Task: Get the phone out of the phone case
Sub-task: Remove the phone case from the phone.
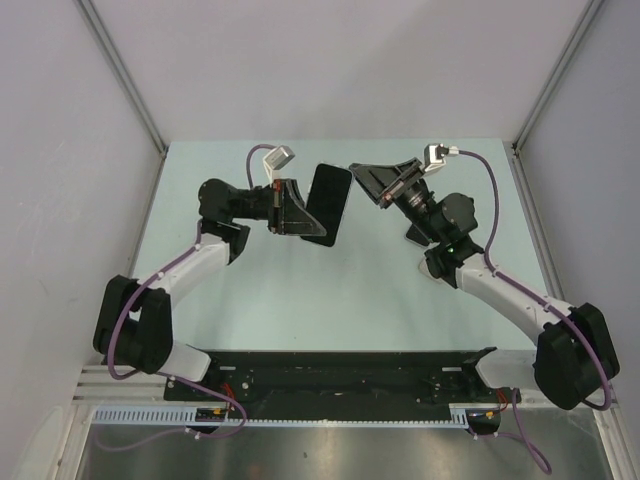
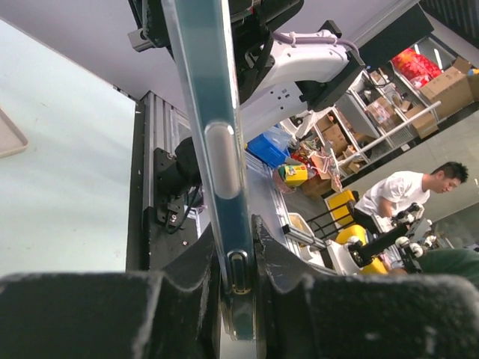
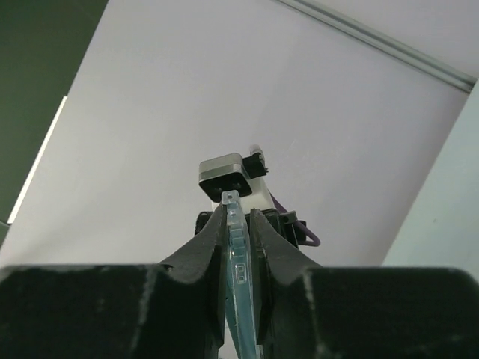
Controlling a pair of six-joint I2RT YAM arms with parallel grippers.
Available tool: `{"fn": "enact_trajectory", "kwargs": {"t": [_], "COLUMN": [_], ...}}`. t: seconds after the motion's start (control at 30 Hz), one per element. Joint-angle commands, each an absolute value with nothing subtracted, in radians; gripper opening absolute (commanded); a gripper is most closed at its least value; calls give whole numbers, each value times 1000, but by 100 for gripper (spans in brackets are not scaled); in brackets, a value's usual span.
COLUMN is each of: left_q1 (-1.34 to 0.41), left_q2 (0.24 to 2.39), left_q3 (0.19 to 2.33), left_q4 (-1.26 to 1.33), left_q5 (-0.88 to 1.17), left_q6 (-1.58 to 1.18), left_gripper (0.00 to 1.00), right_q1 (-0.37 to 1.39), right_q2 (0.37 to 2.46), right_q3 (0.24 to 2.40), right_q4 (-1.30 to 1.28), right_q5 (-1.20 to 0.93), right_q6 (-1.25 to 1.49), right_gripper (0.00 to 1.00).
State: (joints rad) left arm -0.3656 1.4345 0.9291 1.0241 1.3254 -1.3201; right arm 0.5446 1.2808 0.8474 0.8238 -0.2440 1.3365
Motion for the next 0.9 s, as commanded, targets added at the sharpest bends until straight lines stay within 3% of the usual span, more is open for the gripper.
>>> {"fn": "enact_trajectory", "kwargs": {"t": [0.0, 0.37, 0.47, 0.57, 0.87], "left_q1": [-339, -325, -321, -319, -321], "left_q2": [1419, 1428, 1437, 1448, 1482], "left_q3": [1000, 999, 1002, 1008, 1003], "left_q4": [1301, 1299, 1298, 1295, 1335], "left_q5": [1121, 1114, 1118, 1120, 1127], "left_q6": [-1339, -1342, -1347, -1353, -1393], "left_gripper": [0, 0, 0, 0, 0], "right_q1": [610, 675, 676, 680, 735], "right_q2": [1308, 1325, 1328, 1336, 1410], "right_q3": [782, 741, 735, 733, 736], "right_q4": [511, 419, 434, 446, 521], "right_q5": [-420, -448, -484, -532, -557], "right_q6": [1120, 1043, 1039, 1026, 1037], "right_gripper": [21, 33, 44, 49, 50]}}
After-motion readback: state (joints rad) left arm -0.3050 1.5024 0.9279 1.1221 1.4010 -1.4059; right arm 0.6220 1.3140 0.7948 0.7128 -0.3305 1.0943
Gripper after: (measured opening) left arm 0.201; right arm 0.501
